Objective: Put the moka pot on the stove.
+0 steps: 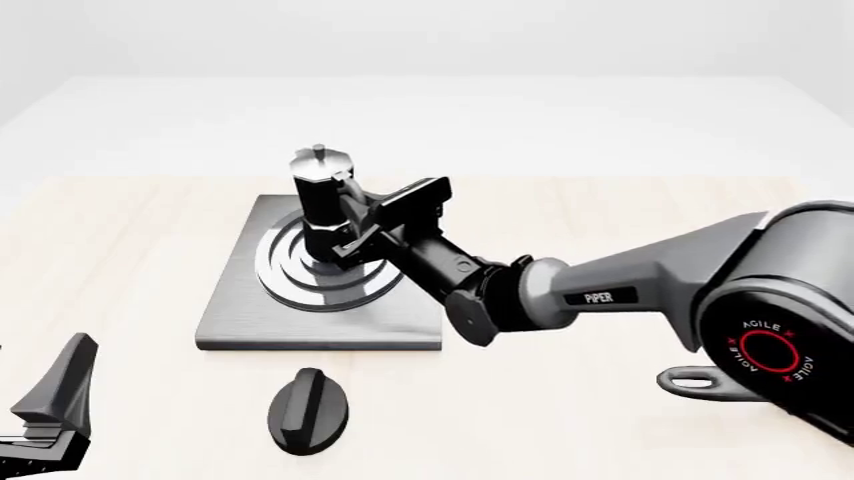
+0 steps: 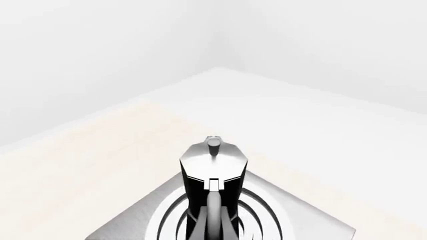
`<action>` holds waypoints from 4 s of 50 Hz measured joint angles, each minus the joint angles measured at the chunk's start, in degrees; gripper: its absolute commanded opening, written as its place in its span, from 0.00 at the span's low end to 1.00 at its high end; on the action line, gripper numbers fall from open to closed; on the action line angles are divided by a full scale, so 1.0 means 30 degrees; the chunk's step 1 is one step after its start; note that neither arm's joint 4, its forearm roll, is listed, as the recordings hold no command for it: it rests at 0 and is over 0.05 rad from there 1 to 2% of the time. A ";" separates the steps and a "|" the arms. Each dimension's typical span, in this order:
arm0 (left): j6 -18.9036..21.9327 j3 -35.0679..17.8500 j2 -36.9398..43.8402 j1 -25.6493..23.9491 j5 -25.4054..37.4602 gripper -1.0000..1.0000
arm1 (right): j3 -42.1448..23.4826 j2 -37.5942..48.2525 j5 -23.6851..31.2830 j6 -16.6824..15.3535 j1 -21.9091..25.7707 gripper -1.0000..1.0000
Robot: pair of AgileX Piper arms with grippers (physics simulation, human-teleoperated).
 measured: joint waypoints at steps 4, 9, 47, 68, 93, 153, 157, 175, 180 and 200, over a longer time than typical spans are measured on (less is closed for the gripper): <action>0.0000 0.0000 0.0000 0.0000 0.0000 1.00 | -0.0101 0.0054 0.0134 0.0015 -0.0001 0.00; 0.0000 0.0000 0.0000 0.0000 0.0000 1.00 | -0.0226 0.0105 0.0315 0.0030 -0.0009 0.00; 0.0000 0.0000 0.0000 0.0000 0.0000 1.00 | -0.0985 0.0483 0.1286 0.0105 0.0081 0.00; 0.0000 0.0000 0.0000 0.0000 0.0000 1.00 | -0.1329 0.0789 0.1462 0.0265 0.0008 1.00; 0.0000 0.0000 0.0000 0.0000 0.0000 1.00 | -0.1441 0.0899 0.1522 0.0246 -0.0050 1.00; 0.0000 0.0000 0.0000 0.0000 0.0000 1.00 | 0.3421 -0.2506 0.0220 -0.0149 0.0094 1.00; 0.0000 0.0000 0.0000 0.0000 0.0000 1.00 | 0.3735 -0.2758 0.0129 -0.0144 0.0069 1.00; 0.0000 0.0000 0.0000 0.0000 0.0000 1.00 | 0.5128 -0.3897 -0.0366 -0.0077 -0.0172 1.00; 0.0000 0.0000 0.0000 0.0000 0.0000 1.00 | 0.5550 -0.4247 -0.0522 -0.0064 -0.0311 1.00; 0.0000 0.0000 0.0000 0.0000 0.0000 1.00 | 0.6765 -0.5174 -0.0957 -0.0034 -0.0891 1.00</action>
